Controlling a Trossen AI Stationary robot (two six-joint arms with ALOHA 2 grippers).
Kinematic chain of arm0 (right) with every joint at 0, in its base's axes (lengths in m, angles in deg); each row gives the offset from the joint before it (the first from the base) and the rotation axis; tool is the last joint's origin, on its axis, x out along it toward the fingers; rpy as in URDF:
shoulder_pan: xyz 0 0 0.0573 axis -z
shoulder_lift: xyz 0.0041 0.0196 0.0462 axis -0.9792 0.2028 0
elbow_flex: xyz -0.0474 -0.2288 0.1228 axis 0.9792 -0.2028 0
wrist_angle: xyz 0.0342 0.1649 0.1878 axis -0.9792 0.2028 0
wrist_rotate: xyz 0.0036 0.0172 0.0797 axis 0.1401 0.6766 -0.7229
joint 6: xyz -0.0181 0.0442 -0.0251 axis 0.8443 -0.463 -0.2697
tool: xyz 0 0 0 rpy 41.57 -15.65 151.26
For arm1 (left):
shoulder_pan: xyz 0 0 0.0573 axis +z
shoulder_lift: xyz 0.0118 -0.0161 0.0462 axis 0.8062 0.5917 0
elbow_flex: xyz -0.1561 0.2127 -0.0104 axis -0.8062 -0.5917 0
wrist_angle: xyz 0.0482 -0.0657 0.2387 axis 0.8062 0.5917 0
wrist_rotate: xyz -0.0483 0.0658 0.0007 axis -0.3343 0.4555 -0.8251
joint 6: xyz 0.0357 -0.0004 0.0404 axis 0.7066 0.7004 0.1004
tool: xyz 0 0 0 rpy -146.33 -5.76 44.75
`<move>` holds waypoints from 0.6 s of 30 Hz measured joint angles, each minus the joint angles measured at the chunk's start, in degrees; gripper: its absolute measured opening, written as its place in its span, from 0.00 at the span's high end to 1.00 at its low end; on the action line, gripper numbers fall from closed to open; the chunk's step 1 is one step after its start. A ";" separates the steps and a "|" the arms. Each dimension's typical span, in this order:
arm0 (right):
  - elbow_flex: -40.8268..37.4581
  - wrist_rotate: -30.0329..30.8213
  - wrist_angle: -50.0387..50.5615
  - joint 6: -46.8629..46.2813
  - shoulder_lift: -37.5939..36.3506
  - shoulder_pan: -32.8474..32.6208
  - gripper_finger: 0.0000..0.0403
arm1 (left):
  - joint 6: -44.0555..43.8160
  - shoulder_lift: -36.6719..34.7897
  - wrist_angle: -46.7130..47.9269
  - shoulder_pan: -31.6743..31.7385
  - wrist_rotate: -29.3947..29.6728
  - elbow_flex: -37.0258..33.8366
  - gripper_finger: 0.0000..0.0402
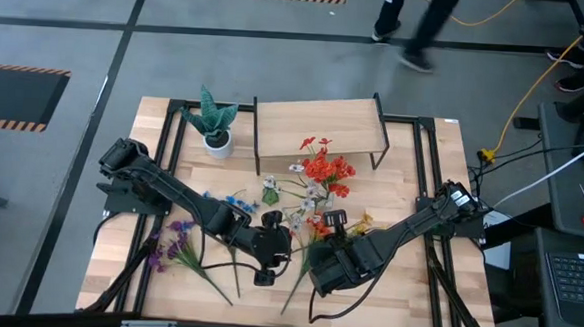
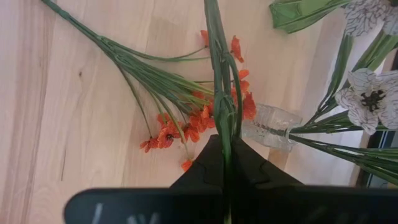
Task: Pick and place flowers into a vace then onto a shelf
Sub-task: Put the yellow flowers into the transparent vase
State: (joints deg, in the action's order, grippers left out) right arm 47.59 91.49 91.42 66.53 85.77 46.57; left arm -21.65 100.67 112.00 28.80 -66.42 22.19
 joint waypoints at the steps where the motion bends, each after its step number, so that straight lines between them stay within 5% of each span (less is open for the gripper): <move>1: 0.00 0.02 0.00 -0.02 0.00 0.00 1.00 | -0.47 0.00 -0.02 0.09 -0.02 0.00 0.77; 8: 0.00 -0.26 -0.28 -0.01 0.00 -0.05 1.00 | -3.10 0.00 1.10 0.92 0.39 0.00 0.96; 18: -0.08 -0.17 -2.73 0.08 0.02 -0.05 0.92 | -4.81 0.00 3.98 1.74 1.55 0.07 0.98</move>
State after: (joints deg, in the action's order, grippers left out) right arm 47.52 91.32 88.69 66.62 85.79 46.52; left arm -26.46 100.67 115.98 30.54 -64.87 22.26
